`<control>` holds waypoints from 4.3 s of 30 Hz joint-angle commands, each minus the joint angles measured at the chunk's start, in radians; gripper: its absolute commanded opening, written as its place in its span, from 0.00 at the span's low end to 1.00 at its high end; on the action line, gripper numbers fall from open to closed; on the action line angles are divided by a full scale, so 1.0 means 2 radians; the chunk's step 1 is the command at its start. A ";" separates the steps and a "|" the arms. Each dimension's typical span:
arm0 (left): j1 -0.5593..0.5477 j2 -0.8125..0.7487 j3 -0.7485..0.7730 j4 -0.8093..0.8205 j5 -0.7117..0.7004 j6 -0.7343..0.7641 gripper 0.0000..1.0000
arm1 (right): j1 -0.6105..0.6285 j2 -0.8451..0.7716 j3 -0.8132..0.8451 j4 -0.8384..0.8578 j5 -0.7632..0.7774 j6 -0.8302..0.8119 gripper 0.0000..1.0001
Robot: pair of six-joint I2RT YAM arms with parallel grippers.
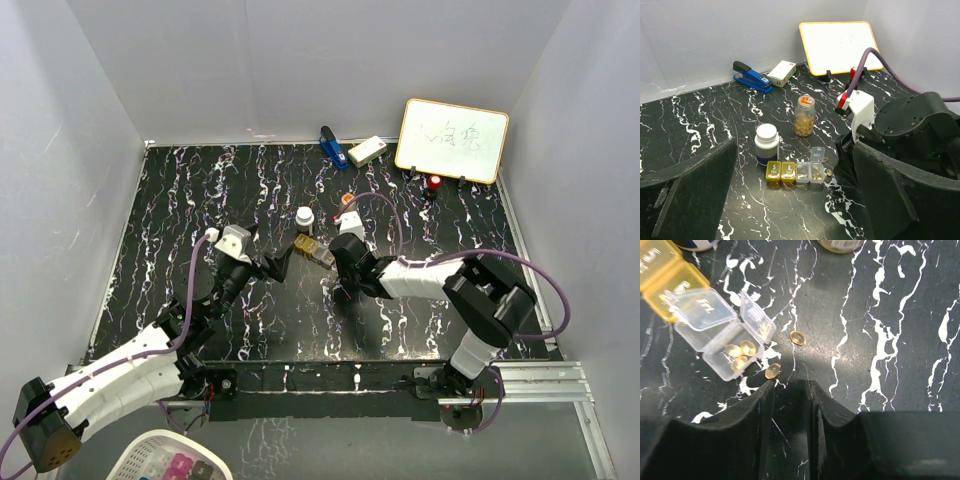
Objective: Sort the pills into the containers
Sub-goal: Place the pill in the pill container, then pick up the pill from the center of the board, then place the pill in the pill container.
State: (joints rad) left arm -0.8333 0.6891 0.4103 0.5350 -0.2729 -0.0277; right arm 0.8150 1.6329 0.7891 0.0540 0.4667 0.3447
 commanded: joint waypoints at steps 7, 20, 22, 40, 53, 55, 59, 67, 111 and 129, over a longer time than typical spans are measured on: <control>-0.001 -0.003 0.003 0.011 0.001 -0.002 0.99 | -0.021 0.040 0.031 0.053 0.015 -0.003 0.30; -0.001 0.000 0.003 0.012 -0.002 0.000 0.99 | -0.034 0.051 0.052 0.069 -0.009 -0.008 0.30; 0.000 -0.002 0.002 0.012 -0.003 0.000 0.99 | -0.036 0.066 0.056 0.070 -0.011 -0.007 0.30; 0.000 -0.002 0.000 0.014 -0.008 0.001 0.99 | -0.048 0.079 0.058 0.071 -0.020 -0.004 0.27; 0.000 -0.001 -0.001 0.016 -0.011 0.001 0.99 | -0.048 0.079 0.053 0.063 -0.037 0.004 0.09; 0.000 -0.001 -0.001 0.017 -0.012 0.002 0.99 | -0.048 0.078 0.050 0.063 -0.036 0.003 0.05; 0.000 -0.002 -0.001 0.016 -0.014 0.002 0.99 | -0.048 0.070 0.048 0.059 -0.034 0.002 0.00; -0.001 -0.005 -0.003 0.015 -0.015 0.002 0.99 | -0.046 0.021 0.045 0.053 -0.049 -0.004 0.00; -0.001 -0.003 -0.003 0.018 -0.016 0.002 0.99 | -0.017 0.081 0.090 0.063 -0.064 -0.026 0.29; 0.000 -0.007 -0.006 0.018 -0.016 -0.001 0.99 | 0.000 -0.031 0.029 0.041 -0.037 -0.026 0.17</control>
State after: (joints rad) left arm -0.8333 0.6918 0.4053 0.5411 -0.2993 -0.0269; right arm 0.8062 1.6302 0.8810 0.1307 0.3531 0.2874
